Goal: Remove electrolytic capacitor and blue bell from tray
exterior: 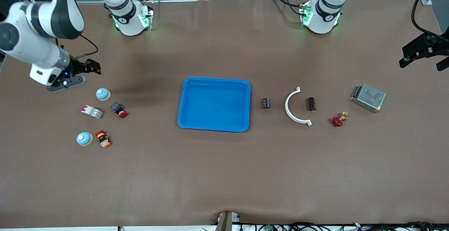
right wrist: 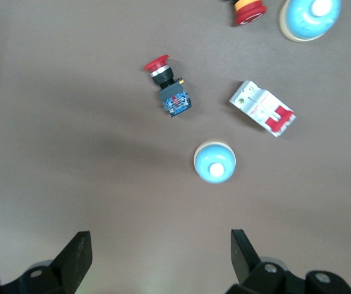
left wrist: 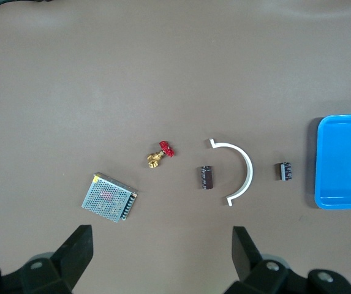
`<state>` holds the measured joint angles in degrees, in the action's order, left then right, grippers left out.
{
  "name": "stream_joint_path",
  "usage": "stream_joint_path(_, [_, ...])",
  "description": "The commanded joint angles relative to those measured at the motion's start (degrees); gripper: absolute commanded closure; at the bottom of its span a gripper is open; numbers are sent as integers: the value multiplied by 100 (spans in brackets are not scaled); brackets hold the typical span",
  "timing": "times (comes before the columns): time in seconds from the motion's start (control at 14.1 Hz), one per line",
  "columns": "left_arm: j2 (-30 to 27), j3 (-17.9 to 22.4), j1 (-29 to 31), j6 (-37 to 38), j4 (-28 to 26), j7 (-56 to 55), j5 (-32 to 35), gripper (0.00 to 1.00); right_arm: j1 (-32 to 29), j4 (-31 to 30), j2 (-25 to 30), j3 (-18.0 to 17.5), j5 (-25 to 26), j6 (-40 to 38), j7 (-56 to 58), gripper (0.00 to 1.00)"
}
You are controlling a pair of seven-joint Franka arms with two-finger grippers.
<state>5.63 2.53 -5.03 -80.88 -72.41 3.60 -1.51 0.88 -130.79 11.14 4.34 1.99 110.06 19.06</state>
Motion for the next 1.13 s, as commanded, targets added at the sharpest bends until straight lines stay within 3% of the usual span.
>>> stream_joint_path(0.0, [-80,72,-95,-77,-89,132,116,0,-9,1322,-41,49,21,-1114,-288,0])
stream_joint_path(0.21, [-80,63,-77,-77,-89,132,116,0,104,2415,-94,41,29,-1917,-1155,0])
stream_joint_path(0.78, [-45,63,-77,-77,-89,115,125,0,184,3541,-621,58,3,-2147,-1484,0])
stream_joint_path(1.06, [-36,63,-77,-77,-89,115,116,0,193,3666,-674,50,21,-2147,-1449,0])
